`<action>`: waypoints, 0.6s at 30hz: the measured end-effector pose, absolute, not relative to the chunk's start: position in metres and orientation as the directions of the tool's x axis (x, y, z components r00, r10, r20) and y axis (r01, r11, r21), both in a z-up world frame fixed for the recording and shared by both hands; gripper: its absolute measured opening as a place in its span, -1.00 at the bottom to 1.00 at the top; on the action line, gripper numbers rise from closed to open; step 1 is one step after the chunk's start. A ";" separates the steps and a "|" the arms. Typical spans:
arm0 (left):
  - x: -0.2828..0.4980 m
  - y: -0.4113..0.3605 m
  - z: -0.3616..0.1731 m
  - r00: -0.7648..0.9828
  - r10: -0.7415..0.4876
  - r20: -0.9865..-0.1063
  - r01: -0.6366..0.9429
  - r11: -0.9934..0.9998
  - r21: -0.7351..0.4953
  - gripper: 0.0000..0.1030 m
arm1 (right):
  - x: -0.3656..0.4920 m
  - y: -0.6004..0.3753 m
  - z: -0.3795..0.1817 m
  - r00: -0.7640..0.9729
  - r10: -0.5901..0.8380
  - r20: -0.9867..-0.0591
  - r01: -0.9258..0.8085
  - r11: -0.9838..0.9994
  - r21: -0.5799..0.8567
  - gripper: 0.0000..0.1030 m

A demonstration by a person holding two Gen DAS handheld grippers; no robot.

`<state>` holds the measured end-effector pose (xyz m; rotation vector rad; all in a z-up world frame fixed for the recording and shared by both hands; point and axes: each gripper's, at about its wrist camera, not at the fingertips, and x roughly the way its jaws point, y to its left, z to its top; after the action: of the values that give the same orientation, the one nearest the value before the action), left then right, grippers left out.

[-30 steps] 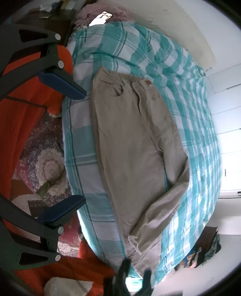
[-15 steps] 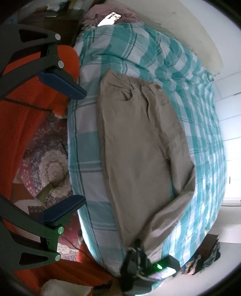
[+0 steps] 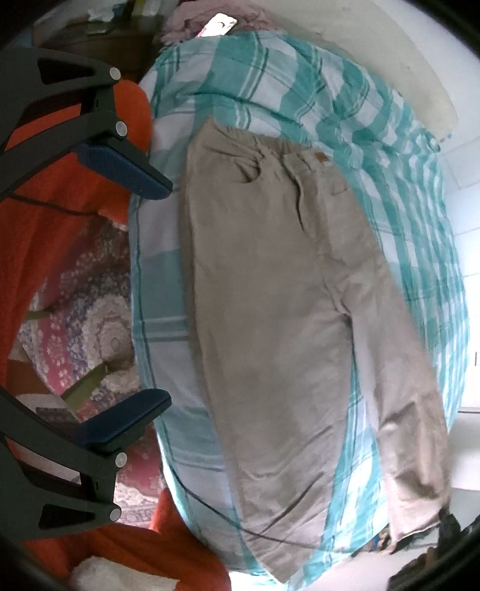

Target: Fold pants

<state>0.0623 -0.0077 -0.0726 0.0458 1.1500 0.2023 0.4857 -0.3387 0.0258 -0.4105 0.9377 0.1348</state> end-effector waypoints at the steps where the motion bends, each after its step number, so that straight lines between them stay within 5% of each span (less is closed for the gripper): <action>1: 0.063 -0.006 -0.073 0.391 0.191 -0.900 -0.144 0.979 0.145 0.99 | 0.520 -0.370 0.034 0.590 -0.123 -0.798 -0.174 0.946 -0.275 -0.47; 2: 0.063 -0.003 -0.074 0.388 0.200 -0.900 -0.153 0.977 0.151 0.99 | 0.545 -0.398 0.037 0.582 -0.217 -0.784 -0.061 0.949 -0.308 -0.06; 3: 0.063 0.000 -0.076 0.380 0.208 -0.902 -0.162 0.974 0.156 0.99 | 0.556 -0.416 0.035 0.574 -0.304 -0.760 0.011 0.931 -0.364 0.02; 5: 0.066 0.006 -0.086 0.354 0.210 -0.912 -0.177 0.972 0.155 0.99 | 0.554 -0.440 0.018 0.563 -0.358 -0.745 0.070 0.919 -0.389 0.03; 11: 0.104 0.008 -0.102 0.320 0.183 -0.930 -0.130 0.980 0.148 0.98 | 0.469 -0.442 -0.082 0.497 -0.110 -0.861 -0.044 0.988 -0.151 0.03; 18: 0.249 0.021 -0.068 0.615 0.198 -0.763 -0.180 0.978 0.108 0.99 | 0.350 -0.391 -0.159 0.454 0.172 -0.874 -0.142 0.983 0.119 0.03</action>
<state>0.2489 0.0214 -0.0682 0.0218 0.8821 0.2174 0.3498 -0.3909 -0.1589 0.0305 1.0821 0.1934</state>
